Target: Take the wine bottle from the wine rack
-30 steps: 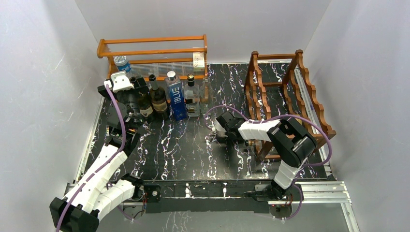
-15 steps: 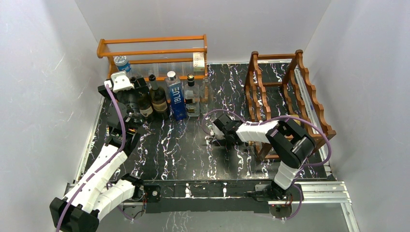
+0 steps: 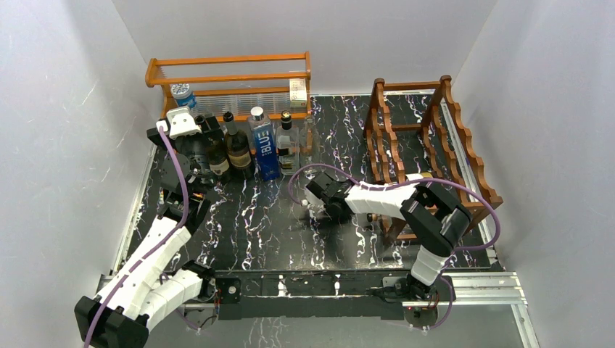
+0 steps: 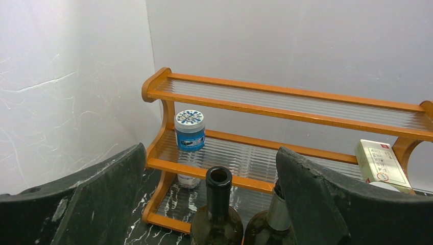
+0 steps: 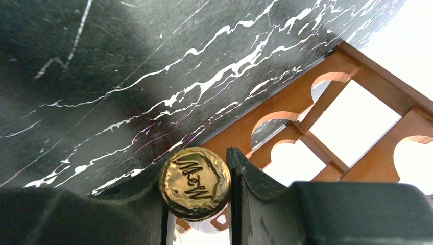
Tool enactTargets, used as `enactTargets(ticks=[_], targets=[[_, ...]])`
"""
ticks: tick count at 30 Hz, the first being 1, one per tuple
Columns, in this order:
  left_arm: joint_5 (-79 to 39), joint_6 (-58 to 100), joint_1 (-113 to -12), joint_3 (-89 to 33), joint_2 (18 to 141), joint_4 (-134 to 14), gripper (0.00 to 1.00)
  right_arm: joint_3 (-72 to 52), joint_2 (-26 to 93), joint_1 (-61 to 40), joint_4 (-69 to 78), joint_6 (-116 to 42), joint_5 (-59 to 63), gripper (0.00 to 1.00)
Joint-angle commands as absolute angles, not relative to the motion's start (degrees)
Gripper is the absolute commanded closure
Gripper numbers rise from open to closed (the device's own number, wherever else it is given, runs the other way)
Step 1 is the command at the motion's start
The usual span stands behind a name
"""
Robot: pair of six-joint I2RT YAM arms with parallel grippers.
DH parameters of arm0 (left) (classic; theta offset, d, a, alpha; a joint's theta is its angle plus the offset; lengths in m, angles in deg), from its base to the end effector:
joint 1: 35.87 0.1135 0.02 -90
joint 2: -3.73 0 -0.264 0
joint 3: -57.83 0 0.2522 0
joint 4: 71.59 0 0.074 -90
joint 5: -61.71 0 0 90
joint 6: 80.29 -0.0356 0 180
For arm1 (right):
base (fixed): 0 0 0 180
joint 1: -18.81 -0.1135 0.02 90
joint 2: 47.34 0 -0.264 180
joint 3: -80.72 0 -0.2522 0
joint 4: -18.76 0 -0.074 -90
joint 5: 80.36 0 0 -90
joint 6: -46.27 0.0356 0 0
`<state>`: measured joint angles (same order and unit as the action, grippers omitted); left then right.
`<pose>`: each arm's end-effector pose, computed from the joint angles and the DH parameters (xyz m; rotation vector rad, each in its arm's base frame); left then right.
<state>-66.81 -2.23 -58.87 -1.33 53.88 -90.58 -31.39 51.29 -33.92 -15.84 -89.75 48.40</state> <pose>0.1834 -0.0538 0.4035 -0.2633 1.1675 0.1939 0.2108 0.2402 0.1531 -1.8069 1.8082 -0.8624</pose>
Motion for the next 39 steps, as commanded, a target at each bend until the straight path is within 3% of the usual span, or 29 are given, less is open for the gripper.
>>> enactTargets(ticks=[1, 16, 25, 39], targets=[[-66.37, -2.22, -58.91, -2.45, 53.07, -92.69, 0.02, -27.76, 50.29, -38.13, -18.24, -83.64, 38.46, 0.96], [-66.46, -2.19, -58.98, -2.36, 52.69, -92.89, 0.02, -24.71, 50.96, -43.19, -20.97, -83.23, 39.01, 1.0], [-66.28, -1.91, -58.99, -2.41, 52.58, -92.64, 0.02, -26.7, 40.0, -43.59, -12.29, -83.68, 31.77, 1.0], [-66.22, -1.76, -58.99, -2.43, 52.67, -92.49, 0.02, -16.49, 44.43, -49.54, -19.88, -81.35, 34.47, 1.0]])
